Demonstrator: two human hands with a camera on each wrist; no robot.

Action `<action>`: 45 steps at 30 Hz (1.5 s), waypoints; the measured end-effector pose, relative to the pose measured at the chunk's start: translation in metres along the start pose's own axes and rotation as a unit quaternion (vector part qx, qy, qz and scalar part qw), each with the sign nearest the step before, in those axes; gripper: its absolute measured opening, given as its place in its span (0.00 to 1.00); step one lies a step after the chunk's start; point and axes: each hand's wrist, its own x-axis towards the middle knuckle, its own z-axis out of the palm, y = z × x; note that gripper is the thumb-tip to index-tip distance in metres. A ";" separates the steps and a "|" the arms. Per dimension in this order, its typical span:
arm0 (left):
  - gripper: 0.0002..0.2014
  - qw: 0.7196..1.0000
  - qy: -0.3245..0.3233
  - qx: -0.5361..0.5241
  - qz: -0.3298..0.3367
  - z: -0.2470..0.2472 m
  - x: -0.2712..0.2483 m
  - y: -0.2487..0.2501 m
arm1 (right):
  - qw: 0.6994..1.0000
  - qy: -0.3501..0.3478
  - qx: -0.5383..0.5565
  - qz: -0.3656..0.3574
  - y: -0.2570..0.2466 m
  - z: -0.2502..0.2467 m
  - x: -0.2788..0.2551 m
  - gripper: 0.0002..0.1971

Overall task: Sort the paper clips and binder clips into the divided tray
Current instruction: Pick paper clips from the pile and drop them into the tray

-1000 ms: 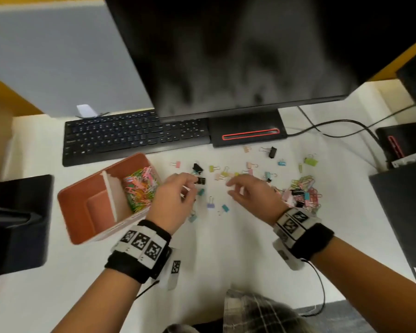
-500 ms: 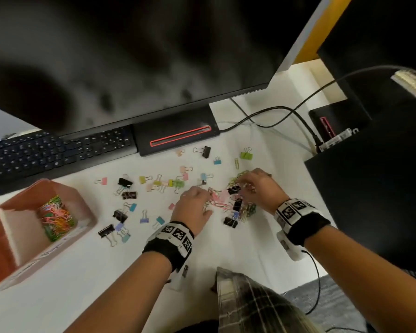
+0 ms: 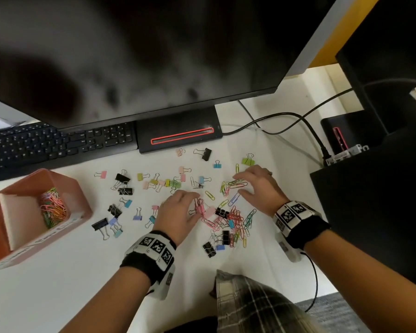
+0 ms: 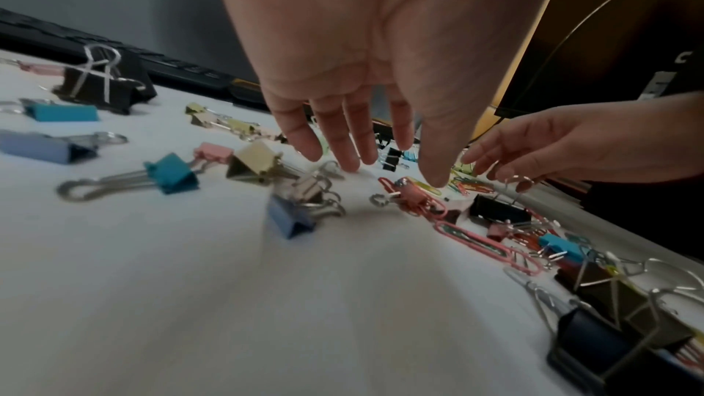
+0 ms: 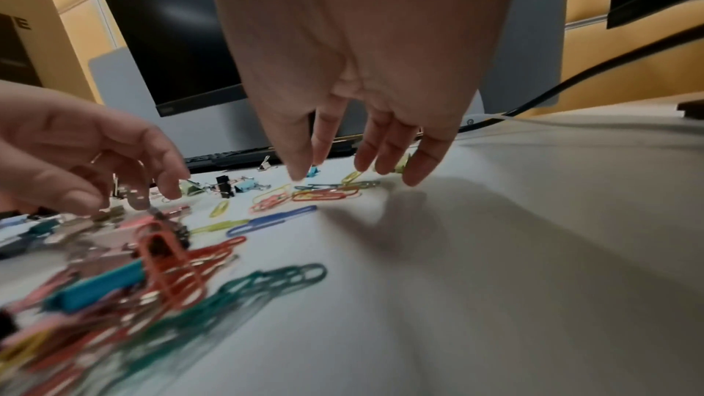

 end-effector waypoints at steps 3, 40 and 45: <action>0.21 1.000 -0.021 -0.009 -0.004 0.008 0.007 0.006 | 0.996 -0.069 -0.048 -0.011 -0.001 -0.001 0.008 0.25; 0.02 0.997 -0.046 0.024 0.054 -0.007 0.012 -0.022 | 0.994 -0.058 0.092 0.004 -0.009 0.004 0.008 0.06; 0.13 0.984 -0.070 0.066 0.147 -0.006 0.010 -0.016 | 0.993 -0.082 0.041 -0.068 -0.023 0.006 0.023 0.13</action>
